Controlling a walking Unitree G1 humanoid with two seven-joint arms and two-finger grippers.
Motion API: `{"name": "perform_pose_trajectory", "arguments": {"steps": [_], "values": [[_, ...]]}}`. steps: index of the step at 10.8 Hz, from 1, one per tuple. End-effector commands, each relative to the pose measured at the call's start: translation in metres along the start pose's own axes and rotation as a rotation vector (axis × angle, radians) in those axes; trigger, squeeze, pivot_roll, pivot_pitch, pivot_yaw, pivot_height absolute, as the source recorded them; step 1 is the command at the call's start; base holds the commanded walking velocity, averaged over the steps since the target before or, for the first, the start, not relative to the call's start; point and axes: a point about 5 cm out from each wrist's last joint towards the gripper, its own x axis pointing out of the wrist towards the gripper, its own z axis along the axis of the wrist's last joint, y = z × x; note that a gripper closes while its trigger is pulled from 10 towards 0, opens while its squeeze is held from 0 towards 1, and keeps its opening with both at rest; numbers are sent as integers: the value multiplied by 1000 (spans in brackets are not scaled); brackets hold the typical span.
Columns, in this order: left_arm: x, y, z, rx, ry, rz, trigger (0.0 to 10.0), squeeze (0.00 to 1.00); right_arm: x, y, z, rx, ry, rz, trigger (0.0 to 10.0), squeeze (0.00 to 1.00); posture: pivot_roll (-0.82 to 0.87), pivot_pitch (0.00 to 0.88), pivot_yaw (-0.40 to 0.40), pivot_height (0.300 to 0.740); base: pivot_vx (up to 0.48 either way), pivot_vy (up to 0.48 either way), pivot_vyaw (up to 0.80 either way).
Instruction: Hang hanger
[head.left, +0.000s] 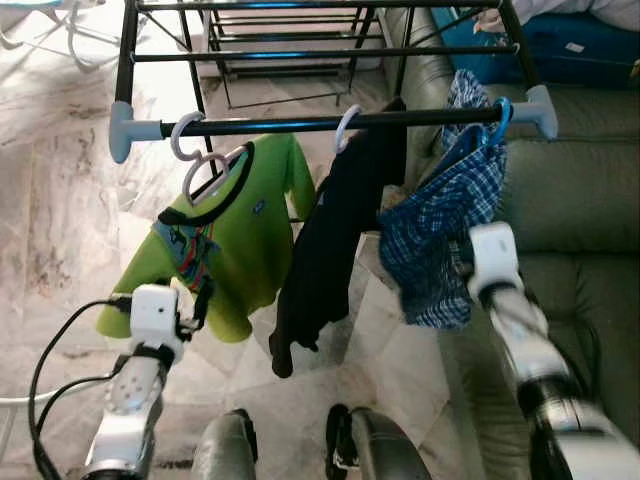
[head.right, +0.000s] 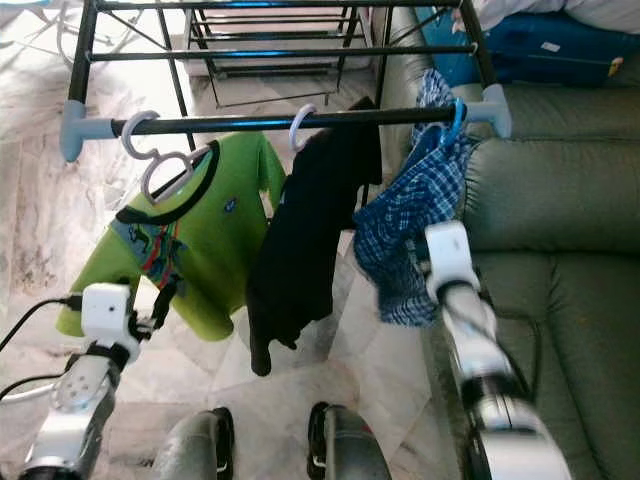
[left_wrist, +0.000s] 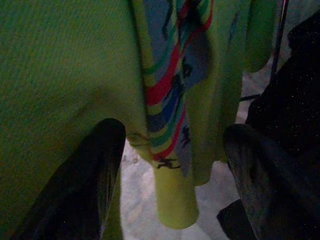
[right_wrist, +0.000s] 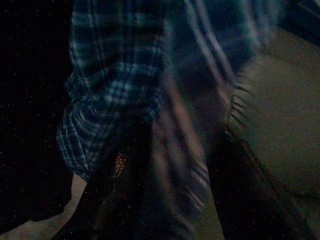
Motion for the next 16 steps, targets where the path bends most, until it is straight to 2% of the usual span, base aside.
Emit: {"name": "perform_pose_trajectory", "arguments": {"steps": [1, 3, 4, 5, 7, 8, 9, 10, 11, 12, 16], "values": [[-4, 0, -12, 26, 53, -6, 10000, 0, -6, -2, 7, -42, -87, -13, 10000, 1000, 66, 178, -63, 740, 0, 0, 0], [-5, 0, -14, 27, 65, -23, 10000, 0, -19, 1, 13, -86, -164, -33, 10000, 1000, 47, 152, -65, 740, 0, 0, 0], [-9, -3, -12, 21, 46, -37, 10000, 0, -36, 8, 4, -79, -173, -55, 10000, 1000, 46, 137, -62, 740, 0, 0, 0], [-11, -5, -9, 16, 29, -33, 10000, 0, -45, 11, 1, -66, -173, -86, 10000, 1000, 42, 132, -58, 740, 0, 0, 0], [-13, -6, 4, -24, -41, 43, 10000, 0, -63, 13, 0, -76, -194, -170, 10000, 1000, 39, 126, -63, 740, 0, 0, 0], [-14, -7, 8, -16, -57, 59, 10000, 0, -70, 18, 5, -49, -217, -149, 10000, 1000, 37, 129, -68, 740, 0, 0, 0], [-14, -8, 11, -9, -69, 73, 10000, 0, -72, 23, 10, -25, -232, -107, 10000, 1000, 31, 145, -83, 740, 0, 0, 0], [-15, -8, 12, -8, -74, 89, 10000, 0, -75, 33, 21, 150, -242, -49, 10000, 1000, 29, 152, -87, 740, 0, 0, 0], [-15, -8, 13, -12, -75, 100, 10000, 0, -75, 34, 24, 203, -236, -43, 10000, 1000, 29, 153, -87, 740, 0, 0, 0], [-15, -9, 14, -20, -80, 114, 10000, 0, -72, 36, 26, 182, -239, -31, 10000, 1000, 32, 149, -84, 740, 0, 0, 0], [-6, -10, 18, -18, -88, 129, 10000, 0, -71, 41, 23, 196, -205, 13, 10000, 1000, 31, 142, -78, 740, -125, 0, 0]]}}
